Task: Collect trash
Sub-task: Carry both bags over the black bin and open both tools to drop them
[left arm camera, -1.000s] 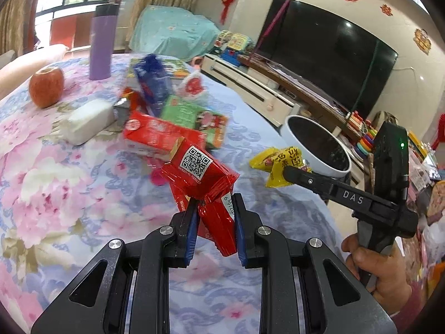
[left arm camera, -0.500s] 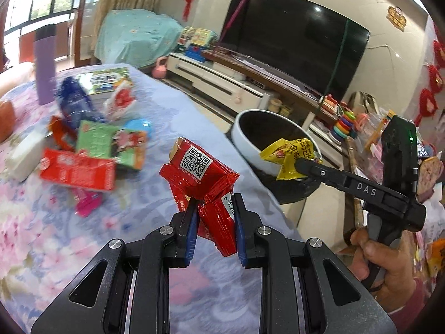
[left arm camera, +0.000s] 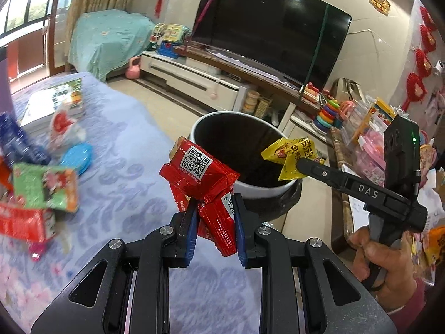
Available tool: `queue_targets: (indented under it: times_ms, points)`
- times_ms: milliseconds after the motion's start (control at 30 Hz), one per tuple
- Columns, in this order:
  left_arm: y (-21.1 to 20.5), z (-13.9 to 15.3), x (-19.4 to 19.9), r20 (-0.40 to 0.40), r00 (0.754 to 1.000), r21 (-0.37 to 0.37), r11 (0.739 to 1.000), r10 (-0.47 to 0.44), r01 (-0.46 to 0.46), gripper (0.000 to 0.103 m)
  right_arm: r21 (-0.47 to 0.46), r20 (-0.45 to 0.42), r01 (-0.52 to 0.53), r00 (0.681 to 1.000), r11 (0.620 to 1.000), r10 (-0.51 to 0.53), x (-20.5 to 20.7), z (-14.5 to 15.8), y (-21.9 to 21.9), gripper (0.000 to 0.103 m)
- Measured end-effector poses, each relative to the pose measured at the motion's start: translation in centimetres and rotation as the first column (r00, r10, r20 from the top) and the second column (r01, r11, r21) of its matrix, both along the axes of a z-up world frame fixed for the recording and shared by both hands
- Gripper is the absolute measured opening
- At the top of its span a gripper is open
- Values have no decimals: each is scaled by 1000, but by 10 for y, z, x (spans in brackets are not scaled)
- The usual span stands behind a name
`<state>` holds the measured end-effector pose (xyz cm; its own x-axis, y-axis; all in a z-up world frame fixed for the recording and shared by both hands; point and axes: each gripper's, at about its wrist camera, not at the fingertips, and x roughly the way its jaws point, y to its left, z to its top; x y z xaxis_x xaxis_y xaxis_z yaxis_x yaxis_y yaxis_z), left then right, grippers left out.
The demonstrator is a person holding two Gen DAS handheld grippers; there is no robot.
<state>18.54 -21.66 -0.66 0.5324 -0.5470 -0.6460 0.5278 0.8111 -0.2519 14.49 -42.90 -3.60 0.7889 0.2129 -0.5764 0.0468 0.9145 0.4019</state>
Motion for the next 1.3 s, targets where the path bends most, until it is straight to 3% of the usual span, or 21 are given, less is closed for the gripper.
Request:
queue_targets:
  times_ms: [467, 1000, 1100, 1167, 1300]
  points:
    - [-60, 1, 44, -39, 997, 1, 997, -74, 74, 21, -24, -17, 25, 1000, 999, -25, 23, -1, -34, 29]
    - [-82, -11, 67, -79, 992, 38, 994, -95, 98, 22, -25, -47, 8, 999, 1000, -10, 42, -4, -45, 30]
    - [-84, -13, 69, -79, 993, 48, 994, -90, 94, 37, -20, -57, 7, 998, 1000, -9, 45, -5, -46, 34]
    - [-83, -13, 69, -78, 994, 52, 995, -79, 83, 53, -13, -61, 16, 998, 1000, -17, 46, -5, -48, 41]
    - [-77, -14, 70, -80, 995, 46, 997, -53, 57, 67, 0, -53, 39, 998, 999, -39, 43, -4, -53, 61]
